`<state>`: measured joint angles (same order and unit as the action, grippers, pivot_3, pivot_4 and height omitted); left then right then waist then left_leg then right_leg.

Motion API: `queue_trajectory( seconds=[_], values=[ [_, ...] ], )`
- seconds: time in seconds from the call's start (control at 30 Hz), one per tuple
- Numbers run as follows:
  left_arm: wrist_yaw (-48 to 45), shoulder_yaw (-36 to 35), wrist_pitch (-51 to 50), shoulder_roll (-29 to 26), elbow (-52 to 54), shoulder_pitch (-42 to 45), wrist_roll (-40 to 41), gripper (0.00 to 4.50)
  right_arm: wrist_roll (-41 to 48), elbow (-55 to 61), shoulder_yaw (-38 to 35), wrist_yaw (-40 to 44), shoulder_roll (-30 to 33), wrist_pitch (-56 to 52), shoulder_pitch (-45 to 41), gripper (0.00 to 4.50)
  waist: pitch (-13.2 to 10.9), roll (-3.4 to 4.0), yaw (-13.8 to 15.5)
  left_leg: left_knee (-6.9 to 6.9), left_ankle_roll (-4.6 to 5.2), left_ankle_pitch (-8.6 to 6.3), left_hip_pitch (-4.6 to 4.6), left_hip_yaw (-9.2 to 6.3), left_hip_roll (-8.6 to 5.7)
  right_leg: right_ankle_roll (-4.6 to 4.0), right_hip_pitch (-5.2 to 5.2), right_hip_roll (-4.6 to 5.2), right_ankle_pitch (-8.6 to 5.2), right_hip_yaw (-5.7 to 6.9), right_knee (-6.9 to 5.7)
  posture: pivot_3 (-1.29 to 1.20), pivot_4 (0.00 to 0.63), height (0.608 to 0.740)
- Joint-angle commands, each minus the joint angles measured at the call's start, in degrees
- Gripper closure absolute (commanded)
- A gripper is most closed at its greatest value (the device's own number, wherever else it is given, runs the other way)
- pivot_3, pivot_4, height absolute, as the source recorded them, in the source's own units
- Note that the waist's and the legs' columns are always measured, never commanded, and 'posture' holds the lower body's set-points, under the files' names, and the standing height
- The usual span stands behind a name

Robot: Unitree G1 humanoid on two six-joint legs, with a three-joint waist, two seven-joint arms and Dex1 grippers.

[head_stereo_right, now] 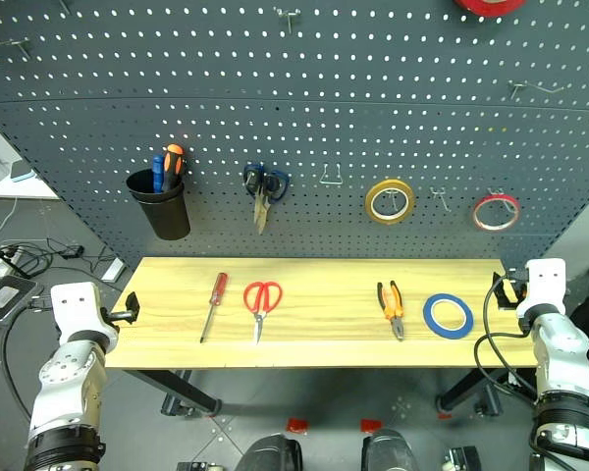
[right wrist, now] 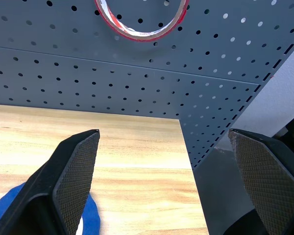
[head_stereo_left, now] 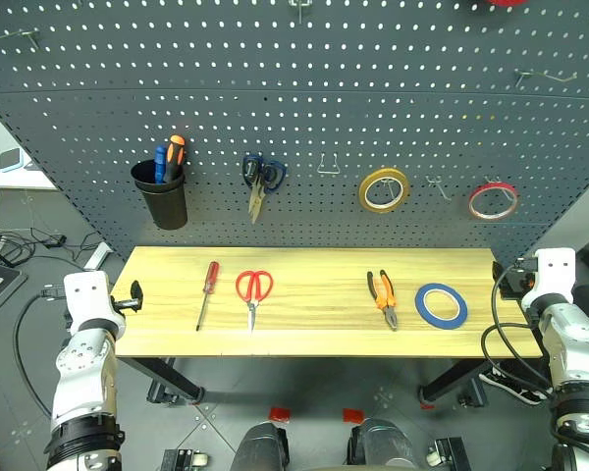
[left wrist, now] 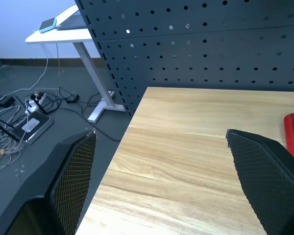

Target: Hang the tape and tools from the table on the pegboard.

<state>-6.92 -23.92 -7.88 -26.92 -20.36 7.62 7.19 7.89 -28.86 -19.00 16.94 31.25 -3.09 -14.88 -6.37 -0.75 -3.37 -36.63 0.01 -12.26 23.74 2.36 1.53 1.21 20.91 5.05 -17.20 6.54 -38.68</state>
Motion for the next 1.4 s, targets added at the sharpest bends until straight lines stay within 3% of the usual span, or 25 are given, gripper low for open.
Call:
queue_trajectory(
  seconds=[0.03,0.43,0.6,0.73,1.0,1.4],
  values=[
    [-1.0,0.9,2.2,-1.0,0.1,0.8,-0.5,0.03,0.4,1.3,-0.5,-0.3,0.2,1.4,-0.8,0.00,0.0,0.00,0.0,0.00,0.00,0.00,0.00,0.00,0.00,0.00,0.00,0.00,0.00,0.00,0.00,-0.15,0.070,0.740],
    [-3.5,1.0,4.8,0.5,-0.1,-0.5,1.6,0.03,0.1,5.9,3.2,3.4,-0.4,0.7,2.0,0.00,0.0,-0.01,0.0,0.03,0.02,-0.01,0.00,0.60,0.07,-0.02,0.42,-0.05,0.03,-0.63,-0.23,-0.14,0.080,0.740],
    [-10.2,8.2,8.1,-2.2,8.3,-0.5,-2.1,0.03,0.3,12.7,6.7,7.1,-0.6,-2.3,5.3,0.00,-0.3,-0.21,0.1,0.03,0.04,-0.03,-0.03,0.75,0.12,-0.03,0.47,-0.08,0.03,-0.81,-0.23,-0.15,0.117,0.740],
    [-20.6,17.3,7.0,-4.3,13.9,4.4,-2.5,0.03,-2.5,20.7,11.5,8.0,0.0,-7.8,8.7,0.00,-1.9,-0.11,0.8,0.00,0.03,-0.02,-0.05,0.82,0.20,0.02,0.48,-0.09,-0.01,-0.86,-0.21,-0.18,0.175,0.740],
    [-35.0,28.5,1.4,-2.6,14.5,12.8,-0.4,0.03,-2.1,29.4,13.6,8.9,0.8,-20.5,9.0,0.00,-6.2,-0.21,-0.1,0.03,0.15,-0.09,0.01,1.17,0.22,-0.18,0.71,-0.11,0.16,-1.27,-0.20,-0.23,0.285,0.740],
    [-47.9,39.9,-2.1,5.9,14.8,22.1,1.0,0.03,-5.9,19.1,20.7,13.6,3.6,-27.4,-2.0,0.00,-12.9,-0.46,-1.2,-0.21,0.15,-0.11,0.73,1.26,0.18,-0.17,1.34,-0.10,0.16,-1.30,-0.26,-0.27,0.410,0.740]
  ],
)
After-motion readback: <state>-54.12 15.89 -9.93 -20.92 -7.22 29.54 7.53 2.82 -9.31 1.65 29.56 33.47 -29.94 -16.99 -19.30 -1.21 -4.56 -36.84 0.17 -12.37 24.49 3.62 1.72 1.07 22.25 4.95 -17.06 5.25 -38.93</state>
